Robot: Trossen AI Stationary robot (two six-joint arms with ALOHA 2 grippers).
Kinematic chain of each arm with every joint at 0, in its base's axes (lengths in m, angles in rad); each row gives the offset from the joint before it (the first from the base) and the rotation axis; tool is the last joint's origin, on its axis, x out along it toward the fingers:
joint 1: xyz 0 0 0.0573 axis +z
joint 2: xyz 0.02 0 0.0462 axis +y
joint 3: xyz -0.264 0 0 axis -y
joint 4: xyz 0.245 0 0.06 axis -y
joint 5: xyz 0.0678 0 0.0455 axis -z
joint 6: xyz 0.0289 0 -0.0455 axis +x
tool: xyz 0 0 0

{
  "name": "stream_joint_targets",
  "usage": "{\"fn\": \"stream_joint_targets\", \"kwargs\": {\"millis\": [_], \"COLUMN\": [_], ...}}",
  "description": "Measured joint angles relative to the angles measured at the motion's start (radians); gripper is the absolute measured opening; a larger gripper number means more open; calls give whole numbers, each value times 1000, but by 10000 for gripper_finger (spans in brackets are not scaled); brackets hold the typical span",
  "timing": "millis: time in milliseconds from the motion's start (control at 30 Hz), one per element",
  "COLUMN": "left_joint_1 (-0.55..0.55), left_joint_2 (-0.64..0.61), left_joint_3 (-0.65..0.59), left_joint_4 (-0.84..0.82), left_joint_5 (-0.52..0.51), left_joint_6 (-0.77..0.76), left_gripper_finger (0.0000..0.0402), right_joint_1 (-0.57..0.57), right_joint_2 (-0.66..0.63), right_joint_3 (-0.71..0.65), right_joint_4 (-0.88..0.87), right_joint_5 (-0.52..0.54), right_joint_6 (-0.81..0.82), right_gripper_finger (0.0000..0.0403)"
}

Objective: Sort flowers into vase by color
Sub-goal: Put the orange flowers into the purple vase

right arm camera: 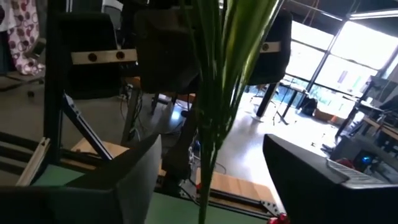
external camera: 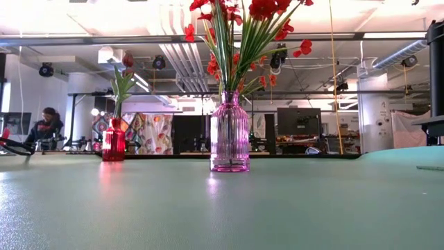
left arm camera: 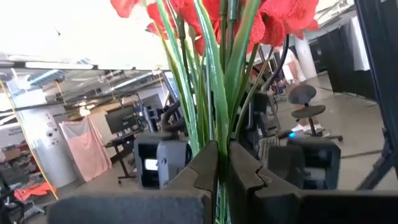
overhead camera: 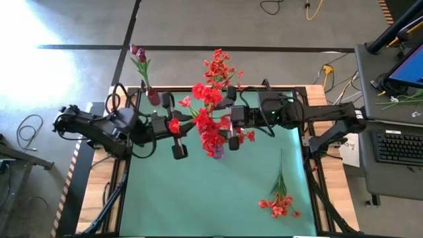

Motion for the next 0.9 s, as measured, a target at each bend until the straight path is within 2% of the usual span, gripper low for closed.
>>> {"fn": "stream_joint_targets", "kwargs": {"millis": [133, 267, 400, 700, 900], "left_joint_1": [8, 14, 14, 14, 13], "left_joint_2": [21, 38, 44, 42, 23], "left_joint_3": [0, 0, 0, 2, 2], "left_joint_4": [36, 43, 46, 44, 28], "left_joint_5": [1, 0, 0, -9, -9], "left_joint_6": [17, 17, 18, 28, 29], "left_gripper_finger": [0, 0, 0, 0, 35], "right_joint_1": [0, 0, -2, -2, -2], "right_joint_2": [13, 17, 16, 7, -6], "right_joint_3": [1, 1, 1, 1, 5], "right_joint_4": [-2, 5, 4, 3, -3], "right_joint_5": [0, 0, 0, -1, 0], "right_joint_6": [12, 44, 72, 62, 83], "right_gripper_finger": [294, 275, 212, 27, 30]}}
